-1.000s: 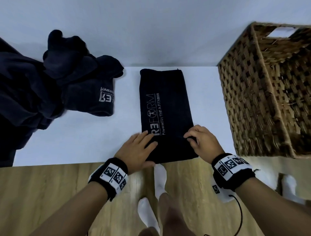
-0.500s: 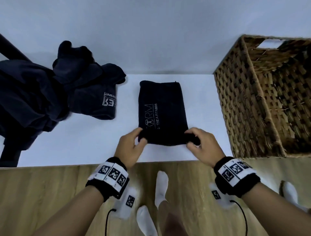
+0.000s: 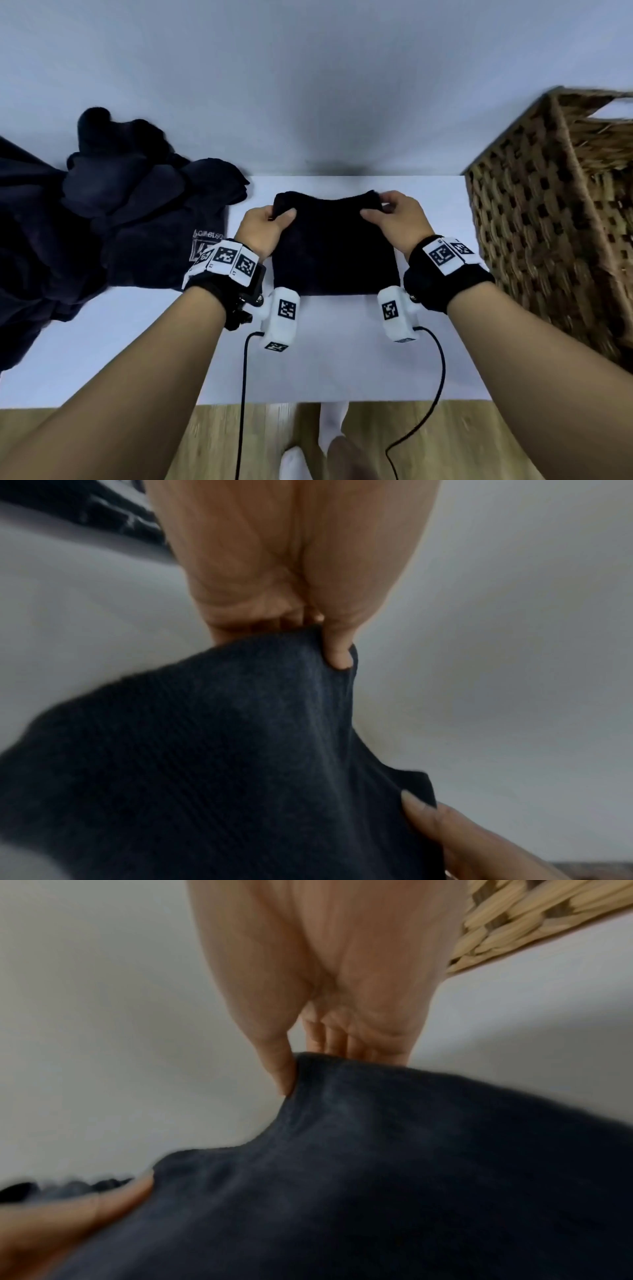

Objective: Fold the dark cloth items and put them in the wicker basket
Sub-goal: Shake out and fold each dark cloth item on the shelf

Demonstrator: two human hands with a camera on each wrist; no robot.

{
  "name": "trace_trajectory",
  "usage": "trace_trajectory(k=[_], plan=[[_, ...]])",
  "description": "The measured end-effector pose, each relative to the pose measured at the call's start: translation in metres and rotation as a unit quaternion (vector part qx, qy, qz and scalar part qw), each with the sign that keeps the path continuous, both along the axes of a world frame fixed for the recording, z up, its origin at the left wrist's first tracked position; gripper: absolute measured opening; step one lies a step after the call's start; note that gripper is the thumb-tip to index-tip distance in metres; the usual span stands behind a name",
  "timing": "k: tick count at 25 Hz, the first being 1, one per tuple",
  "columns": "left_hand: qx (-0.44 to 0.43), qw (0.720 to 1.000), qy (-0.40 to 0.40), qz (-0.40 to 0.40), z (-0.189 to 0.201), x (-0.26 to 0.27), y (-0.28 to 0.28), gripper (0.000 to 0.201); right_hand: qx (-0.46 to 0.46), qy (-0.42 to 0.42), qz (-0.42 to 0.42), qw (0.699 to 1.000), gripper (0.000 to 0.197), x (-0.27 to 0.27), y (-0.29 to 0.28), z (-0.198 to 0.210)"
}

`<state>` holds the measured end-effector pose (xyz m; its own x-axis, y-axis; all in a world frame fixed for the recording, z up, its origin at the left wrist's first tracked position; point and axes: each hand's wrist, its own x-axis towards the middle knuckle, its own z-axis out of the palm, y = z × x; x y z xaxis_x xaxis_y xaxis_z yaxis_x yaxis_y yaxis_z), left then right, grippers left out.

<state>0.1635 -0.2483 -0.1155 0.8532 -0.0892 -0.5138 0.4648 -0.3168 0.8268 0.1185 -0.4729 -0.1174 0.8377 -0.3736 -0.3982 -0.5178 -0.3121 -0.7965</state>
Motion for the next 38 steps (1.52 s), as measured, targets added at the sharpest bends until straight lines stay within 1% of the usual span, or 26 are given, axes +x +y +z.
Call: trace_trajectory(k=[2, 3, 4, 6, 7, 8, 9, 10, 11, 12, 13, 15, 16, 17, 19, 20, 22, 24, 27, 28, 30, 32, 34, 36, 37, 38], plan=[[0.108, 0.994, -0.004, -0.009, -0.01, 0.01, -0.003, 0.033, -0.06, 0.045, 0.012, 0.997, 0.028, 0.003, -0.004, -0.012], [0.164, 0.986, -0.021, -0.015, -0.011, 0.012, -0.004, 0.036, -0.087, 0.047, 0.007, 0.995, 0.025, 0.002, -0.004, -0.012], [0.216, 0.975, -0.05, -0.022, -0.008, 0.011, -0.006, 0.034, -0.116, 0.032, -0.006, 0.993, 0.023, 0.0, -0.004, -0.01], [0.263, 0.949, -0.164, -0.063, 0.002, 0.004, -0.007, 0.033, -0.189, -0.079, -0.022, 0.978, 0.02, -0.006, -0.003, -0.003], [0.271, 0.924, -0.243, -0.12, 0.005, -0.002, -0.007, 0.041, -0.222, -0.146, 0.005, 0.964, 0.017, -0.009, -0.001, -0.001], [0.29, 0.884, -0.304, -0.203, 0.007, -0.011, -0.007, 0.053, -0.246, -0.182, 0.065, 0.95, 0.015, -0.012, 0.002, 0.0], [0.323, 0.837, -0.336, -0.287, 0.005, -0.02, -0.005, 0.065, -0.258, -0.178, 0.14, 0.939, 0.015, -0.015, 0.007, -0.002], [0.365, 0.795, -0.335, -0.352, 0.002, -0.025, -0.003, 0.074, -0.26, -0.143, 0.196, 0.935, 0.018, -0.016, 0.009, -0.006], [0.402, 0.772, -0.307, -0.384, -0.003, -0.026, -0.001, 0.076, -0.246, -0.101, 0.208, 0.941, 0.02, -0.018, 0.009, -0.011], [0.433, 0.767, -0.272, -0.388, -0.008, -0.022, 0.001, 0.075, -0.224, -0.072, 0.174, 0.956, 0.021, -0.017, 0.005, -0.014], [0.456, 0.771, -0.242, -0.373, -0.011, -0.018, 0.004, 0.072, -0.199, -0.057, 0.112, 0.972, 0.019, -0.016, -0.001, -0.015], [0.465, 0.791, -0.228, -0.325, -0.01, -0.014, 0.008, 0.071, -0.156, -0.02, -0.002, 0.988, 0.016, -0.018, -0.011, -0.014], [0.443, 0.82, -0.23, -0.279, -0.009, -0.017, 0.009, 0.069, -0.127, 0.003, -0.033, 0.991, 0.021, -0.021, -0.013, -0.013], [0.399, 0.865, -0.214, -0.218, -0.008, -0.02, 0.009, 0.066, -0.091, 0.025, -0.045, 0.995, 0.028, -0.024, -0.012, -0.011], [0.275, 0.951, -0.096, -0.105, -0.005, -0.025, 0.002, 0.057, -0.055, 0.075, -0.015, 0.996, 0.041, -0.03, -0.004, -0.005], [0.216, 0.973, -0.032, -0.068, -0.008, -0.025, -0.003, 0.055, -0.05, 0.091, 0.003, 0.995, 0.044, -0.032, 0.0, -0.005], [0.148, 0.988, 0.032, -0.039, -0.013, -0.02, -0.017, 0.053, -0.04, 0.096, -0.014, 0.994, 0.041, -0.033, -0.001, -0.003], [0.129, 0.99, 0.028, -0.058, -0.014, -0.018, -0.039, 0.056, -0.056, 0.087, -0.061, 0.993, 0.037, -0.034, -0.016, 0.002], [0.062, 0.993, 0.002, -0.101, -0.009, -0.016, -0.087, 0.057, -0.151, 0.073, -0.123, 0.978, 0.036, -0.039, -0.058, 0.017], [0.021, 0.993, -0.004, -0.117, -0.006, -0.016, -0.102, 0.058, -0.171, 0.064, -0.146, 0.972, 0.037, -0.04, -0.071, 0.022], [-0.004, 0.98, -0.059, -0.191, 0.0, -0.02, -0.124, 0.075, -0.214, 0.05, -0.152, 0.964, 0.04, -0.042, -0.084, 0.025], [0.062, 0.94, -0.151, -0.3, 0.0, -0.029, -0.128, 0.094, -0.286, 0.003, -0.085, 0.954, 0.046, -0.049, -0.075, 0.023], [0.171, 0.881, -0.216, -0.386, -0.002, -0.038, -0.125, 0.102, -0.321, -0.058, 0.001, 0.945, 0.047, -0.056, -0.06, 0.014], [0.293, 0.811, -0.25, -0.441, -0.006, -0.04, -0.123, 0.099, -0.32, -0.011, 0.092, 0.943, 0.049, -0.059, -0.055, 0.0], [0.331, 0.789, -0.255, -0.451, -0.008, -0.037, -0.124, 0.095, -0.321, 0.02, 0.126, 0.938, 0.05, -0.059, -0.057, -0.006], [0.351, 0.782, -0.256, -0.447, -0.01, -0.032, -0.127, 0.091, -0.324, 0.035, 0.144, 0.934, 0.051, -0.056, -0.062, -0.011]])
